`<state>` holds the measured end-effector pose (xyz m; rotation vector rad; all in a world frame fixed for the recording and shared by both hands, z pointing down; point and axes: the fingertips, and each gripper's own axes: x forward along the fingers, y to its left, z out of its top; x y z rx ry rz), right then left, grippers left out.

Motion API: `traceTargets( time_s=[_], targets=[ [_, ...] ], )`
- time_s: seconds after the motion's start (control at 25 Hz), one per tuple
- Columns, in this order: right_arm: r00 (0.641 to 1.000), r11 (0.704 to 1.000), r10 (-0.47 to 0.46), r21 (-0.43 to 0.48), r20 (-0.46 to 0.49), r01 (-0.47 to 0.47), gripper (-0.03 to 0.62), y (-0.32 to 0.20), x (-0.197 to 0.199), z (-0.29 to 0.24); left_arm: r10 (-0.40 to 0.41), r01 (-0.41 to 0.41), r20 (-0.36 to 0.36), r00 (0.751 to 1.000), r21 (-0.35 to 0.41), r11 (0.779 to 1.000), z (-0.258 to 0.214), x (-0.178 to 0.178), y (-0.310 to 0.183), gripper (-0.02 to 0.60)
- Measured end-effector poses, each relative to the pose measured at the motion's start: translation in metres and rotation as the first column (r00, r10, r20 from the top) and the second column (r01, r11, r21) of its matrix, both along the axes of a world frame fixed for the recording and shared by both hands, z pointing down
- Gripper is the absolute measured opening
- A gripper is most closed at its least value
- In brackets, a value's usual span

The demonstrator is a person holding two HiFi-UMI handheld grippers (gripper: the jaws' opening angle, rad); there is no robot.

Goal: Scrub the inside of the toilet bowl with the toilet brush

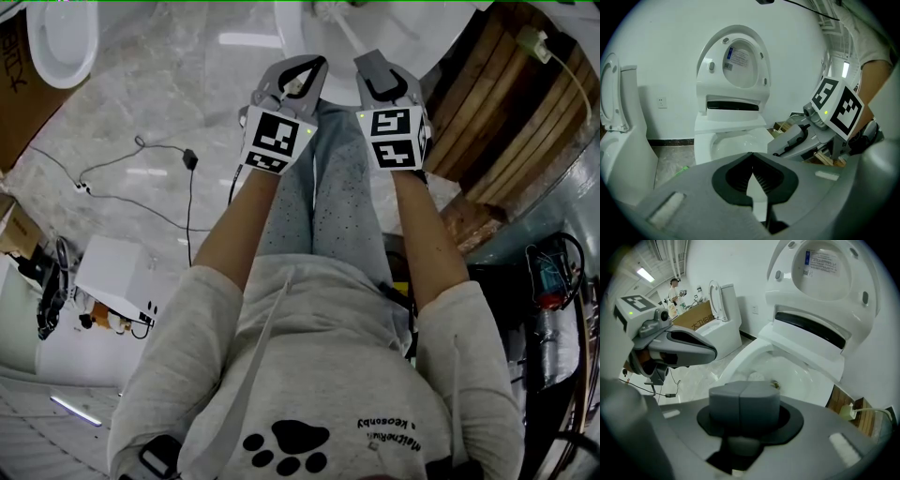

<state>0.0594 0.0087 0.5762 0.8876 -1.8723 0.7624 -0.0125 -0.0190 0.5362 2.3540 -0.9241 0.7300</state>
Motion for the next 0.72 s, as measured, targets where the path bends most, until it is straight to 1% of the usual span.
traceTargets(
  time_s=[0.24, 0.72],
  targets=[
    [1.000, 1.000, -0.001, -0.004, 0.002, 0.001, 0.155, -0.007, 0.003, 0.004, 0.003, -0.003, 0.003, 1.000, 0.000, 1.000, 0.001, 0.005, -0.004, 0.002],
    [1.000, 0.999, -0.029, 0.023, 0.001, 0.029, 0.153, -0.037, 0.003, 0.005, -0.014, 0.014, -0.002, 1.000, -0.002, 1.000, -0.001, 0.009, -0.006, 0.002]
  ],
)
